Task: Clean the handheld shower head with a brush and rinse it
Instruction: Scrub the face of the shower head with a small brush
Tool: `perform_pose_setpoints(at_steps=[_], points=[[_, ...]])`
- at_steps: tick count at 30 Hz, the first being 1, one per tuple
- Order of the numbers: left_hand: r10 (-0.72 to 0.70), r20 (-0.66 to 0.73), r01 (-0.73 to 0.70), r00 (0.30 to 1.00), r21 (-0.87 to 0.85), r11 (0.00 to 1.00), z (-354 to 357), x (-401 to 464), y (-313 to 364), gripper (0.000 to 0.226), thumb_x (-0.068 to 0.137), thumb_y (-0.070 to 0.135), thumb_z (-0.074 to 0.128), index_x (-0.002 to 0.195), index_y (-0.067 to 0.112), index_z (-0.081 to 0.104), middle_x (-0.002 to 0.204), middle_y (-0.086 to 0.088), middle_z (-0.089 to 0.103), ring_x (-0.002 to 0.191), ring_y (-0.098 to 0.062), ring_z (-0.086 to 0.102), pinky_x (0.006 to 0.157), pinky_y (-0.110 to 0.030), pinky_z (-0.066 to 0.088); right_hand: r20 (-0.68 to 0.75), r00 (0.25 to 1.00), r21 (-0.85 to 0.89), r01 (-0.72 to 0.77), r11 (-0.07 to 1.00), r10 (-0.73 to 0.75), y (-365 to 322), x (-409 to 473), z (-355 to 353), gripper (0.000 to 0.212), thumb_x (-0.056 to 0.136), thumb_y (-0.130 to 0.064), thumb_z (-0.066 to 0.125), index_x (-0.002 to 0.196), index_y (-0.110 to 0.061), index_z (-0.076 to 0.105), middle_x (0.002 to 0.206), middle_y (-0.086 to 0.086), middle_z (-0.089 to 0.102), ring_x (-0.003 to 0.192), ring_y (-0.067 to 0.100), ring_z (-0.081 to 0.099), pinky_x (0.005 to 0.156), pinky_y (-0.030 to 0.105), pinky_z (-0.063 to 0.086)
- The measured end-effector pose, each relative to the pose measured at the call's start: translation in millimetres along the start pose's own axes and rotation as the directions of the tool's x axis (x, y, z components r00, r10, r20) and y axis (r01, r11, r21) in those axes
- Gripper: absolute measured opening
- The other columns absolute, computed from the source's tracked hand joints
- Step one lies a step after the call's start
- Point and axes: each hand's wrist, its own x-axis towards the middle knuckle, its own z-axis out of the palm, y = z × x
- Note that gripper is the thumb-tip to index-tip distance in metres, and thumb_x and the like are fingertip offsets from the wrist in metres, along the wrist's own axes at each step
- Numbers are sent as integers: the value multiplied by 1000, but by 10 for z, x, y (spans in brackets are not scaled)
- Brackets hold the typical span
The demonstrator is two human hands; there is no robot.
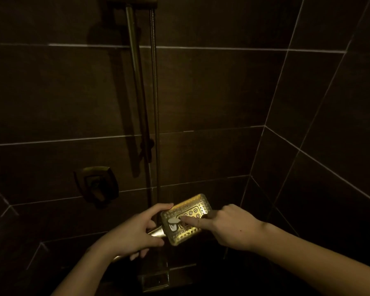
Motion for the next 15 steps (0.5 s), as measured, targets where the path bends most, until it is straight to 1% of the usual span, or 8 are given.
perform_pose_setpoints(at_steps=[3,6,8,9,12,15], points=[[1,-15,-1,1000,-39,999,-30,-33,12,82,90,24,79,131,79,35,99,-2,78,58,-17,65,39,-23,45,-27,1000,36,-8,999,9,-35,16,-6,86,98,-19,47,151,-49,-15,85,3,63,47,9,34,44,28,27],[0,-34,-2,999,-69,998,-10,-41,12,67,93,39,74,133,77,36,90,-4,78,57,-17,65,38,-23,46,-52,999,78,-5,997,9,-59,29,-29,86,99,-24,48,148,-53,-17,91,4,67,55,14,50,49,31,42],[-8,-50,6,999,-48,999,23,-25,11,66,92,43,73,133,79,36,88,-3,78,57,-17,66,38,-23,46,-75,997,75,11,997,-6,-68,28,-48,86,99,-28,49,147,-54,-18,94,4,69,58,15,55,51,32,46],[-11,-57,9,998,-40,999,37,-13,8,66,92,44,73,134,79,36,88,-2,78,57,-16,66,38,-23,46,-76,997,67,20,998,-15,-71,26,-60,86,99,-29,50,147,-53,-17,93,4,69,57,15,55,50,31,45],[-6,-43,5,999,-35,999,68,4,-13,64,94,46,71,136,78,35,90,-5,79,58,-16,67,38,-23,47,-60,997,42,48,998,-45,-77,-1,-86,86,98,-26,53,152,-47,-10,83,2,66,50,10,41,45,28,35],[2,-12,-3,1000,-26,1000,80,-6,-23,60,94,50,67,138,76,36,98,-12,78,58,-17,67,38,-23,48,-26,995,16,94,995,-93,-77,-46,-68,81,98,-25,53,154,-43,-2,76,-1,59,48,9,37,43,26,32]])
